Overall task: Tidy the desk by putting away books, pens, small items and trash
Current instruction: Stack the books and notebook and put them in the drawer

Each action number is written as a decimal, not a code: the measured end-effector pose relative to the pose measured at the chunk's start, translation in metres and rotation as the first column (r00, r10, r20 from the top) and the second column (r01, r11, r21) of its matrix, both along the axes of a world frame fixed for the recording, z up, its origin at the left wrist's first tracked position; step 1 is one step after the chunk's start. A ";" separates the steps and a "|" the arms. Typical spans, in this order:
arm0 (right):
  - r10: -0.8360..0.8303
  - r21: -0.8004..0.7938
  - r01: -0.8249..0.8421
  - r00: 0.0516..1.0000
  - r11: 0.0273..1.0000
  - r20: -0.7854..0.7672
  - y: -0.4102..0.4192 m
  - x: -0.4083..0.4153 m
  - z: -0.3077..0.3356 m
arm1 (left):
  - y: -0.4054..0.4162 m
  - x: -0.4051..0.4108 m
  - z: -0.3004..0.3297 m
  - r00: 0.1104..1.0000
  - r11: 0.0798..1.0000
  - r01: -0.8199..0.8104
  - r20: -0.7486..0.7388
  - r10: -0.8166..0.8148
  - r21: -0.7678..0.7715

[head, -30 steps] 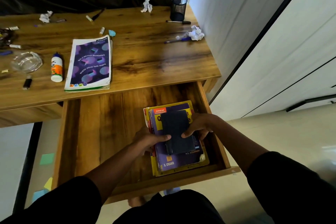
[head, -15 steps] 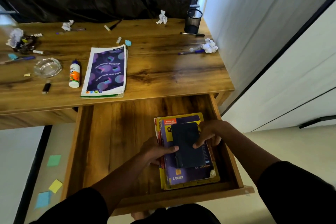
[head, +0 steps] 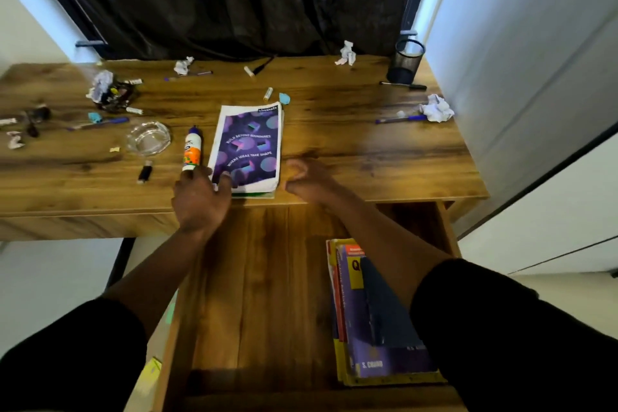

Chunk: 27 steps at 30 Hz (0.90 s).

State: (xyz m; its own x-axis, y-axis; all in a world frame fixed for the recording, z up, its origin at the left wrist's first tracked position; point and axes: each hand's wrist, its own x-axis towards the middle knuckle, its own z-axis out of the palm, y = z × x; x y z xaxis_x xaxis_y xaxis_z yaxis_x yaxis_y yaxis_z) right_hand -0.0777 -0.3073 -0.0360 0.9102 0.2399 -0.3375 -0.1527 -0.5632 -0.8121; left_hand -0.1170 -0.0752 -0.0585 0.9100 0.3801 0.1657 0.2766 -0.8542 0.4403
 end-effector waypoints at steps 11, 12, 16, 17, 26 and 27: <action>-0.105 -0.040 0.105 0.994 0.994 0.013 0.060 0.013 -0.018 | 0.020 0.030 -0.017 0.966 0.968 -0.126 -0.248 0.070 -0.215; -0.130 -0.050 0.130 0.991 0.990 0.011 0.061 0.013 -0.017 | 0.020 0.033 -0.016 0.962 0.961 -0.149 -0.261 0.086 -0.233; -0.212 -0.086 0.213 0.977 0.973 0.011 0.065 0.014 -0.021 | 0.030 0.048 -0.013 0.945 0.884 -0.271 -0.282 0.168 -0.381; -0.218 -0.102 0.219 0.976 0.970 0.024 0.065 0.013 -0.021 | 0.032 0.052 -0.011 0.943 0.840 -0.291 -0.284 0.172 -0.458; -0.213 -0.067 0.214 0.977 0.974 0.027 0.061 0.015 -0.024 | 0.019 0.051 0.012 0.976 0.277 -0.218 -0.209 0.063 -0.936; -0.212 -0.065 0.214 0.977 0.975 0.034 0.061 0.015 -0.024 | 0.019 0.046 0.011 0.980 0.270 -0.199 -0.189 0.063 -0.942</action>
